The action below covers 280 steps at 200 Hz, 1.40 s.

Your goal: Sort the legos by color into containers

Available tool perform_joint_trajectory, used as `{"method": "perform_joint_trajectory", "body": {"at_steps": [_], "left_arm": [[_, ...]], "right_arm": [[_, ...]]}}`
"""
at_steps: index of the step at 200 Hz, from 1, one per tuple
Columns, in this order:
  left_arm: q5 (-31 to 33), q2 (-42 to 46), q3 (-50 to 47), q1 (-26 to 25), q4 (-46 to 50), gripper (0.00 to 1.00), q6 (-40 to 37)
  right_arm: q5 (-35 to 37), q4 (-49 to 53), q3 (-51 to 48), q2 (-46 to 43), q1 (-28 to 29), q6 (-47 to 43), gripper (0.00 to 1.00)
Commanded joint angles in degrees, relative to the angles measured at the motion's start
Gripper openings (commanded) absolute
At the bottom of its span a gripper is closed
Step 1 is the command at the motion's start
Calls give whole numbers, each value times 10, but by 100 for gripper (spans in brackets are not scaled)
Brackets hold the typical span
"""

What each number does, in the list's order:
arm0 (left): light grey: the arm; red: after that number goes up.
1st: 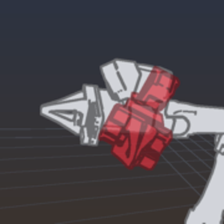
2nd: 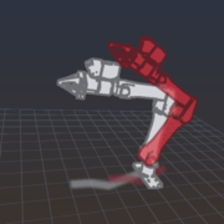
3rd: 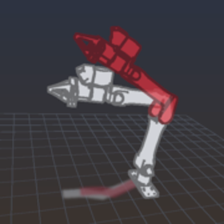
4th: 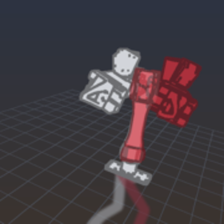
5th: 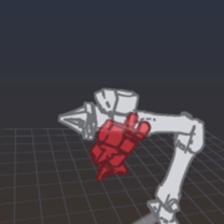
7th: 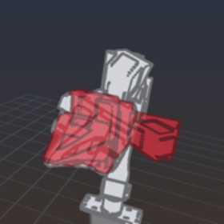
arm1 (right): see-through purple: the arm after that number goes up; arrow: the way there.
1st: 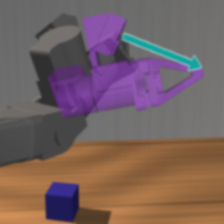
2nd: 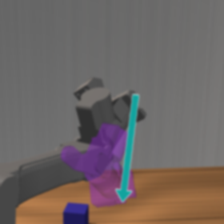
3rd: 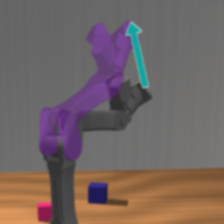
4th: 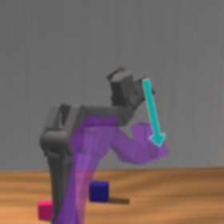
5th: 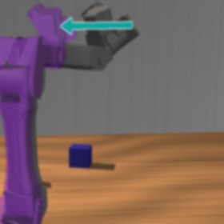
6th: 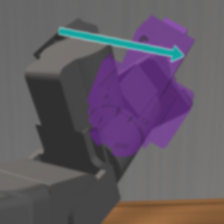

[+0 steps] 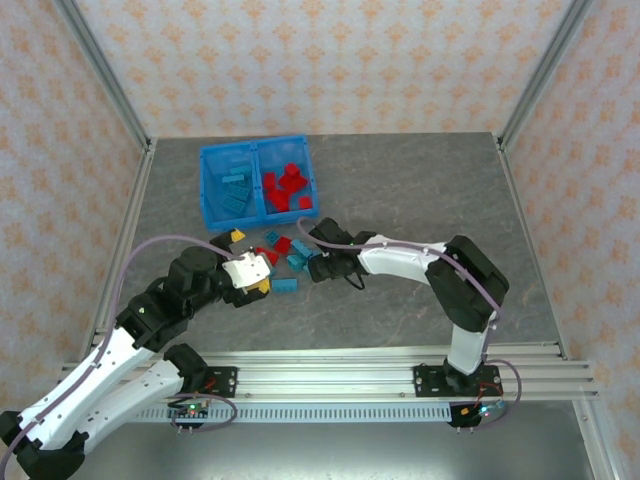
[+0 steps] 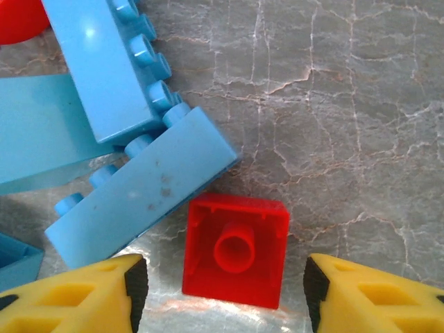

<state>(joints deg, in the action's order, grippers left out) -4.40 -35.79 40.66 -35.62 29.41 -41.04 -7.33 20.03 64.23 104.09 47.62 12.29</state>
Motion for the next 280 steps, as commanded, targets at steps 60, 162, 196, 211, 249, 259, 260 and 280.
{"method": "perform_joint_trajectory", "body": {"at_steps": [60,162,196,211,249,259,260,280], "left_arm": [[-12,-2,5,-1,17,99,-14],[-157,33,-4,-2,34,100,-62],[49,33,-2,-1,-60,100,73],[130,35,-2,3,-84,100,107],[306,36,10,14,-115,100,186],[341,34,20,22,-113,100,210],[343,33,20,23,-112,100,212],[361,28,32,46,-106,100,238]], "right_arm": [[-13,-5,23,48,-20,-2,45],[75,53,51,-169,25,39,29],[89,3,132,-120,32,45,30],[122,23,212,-49,29,34,30],[146,60,427,141,2,28,29],[151,80,493,194,-9,27,29],[151,83,502,199,-10,27,29],[145,160,689,320,-23,0,30]]}}
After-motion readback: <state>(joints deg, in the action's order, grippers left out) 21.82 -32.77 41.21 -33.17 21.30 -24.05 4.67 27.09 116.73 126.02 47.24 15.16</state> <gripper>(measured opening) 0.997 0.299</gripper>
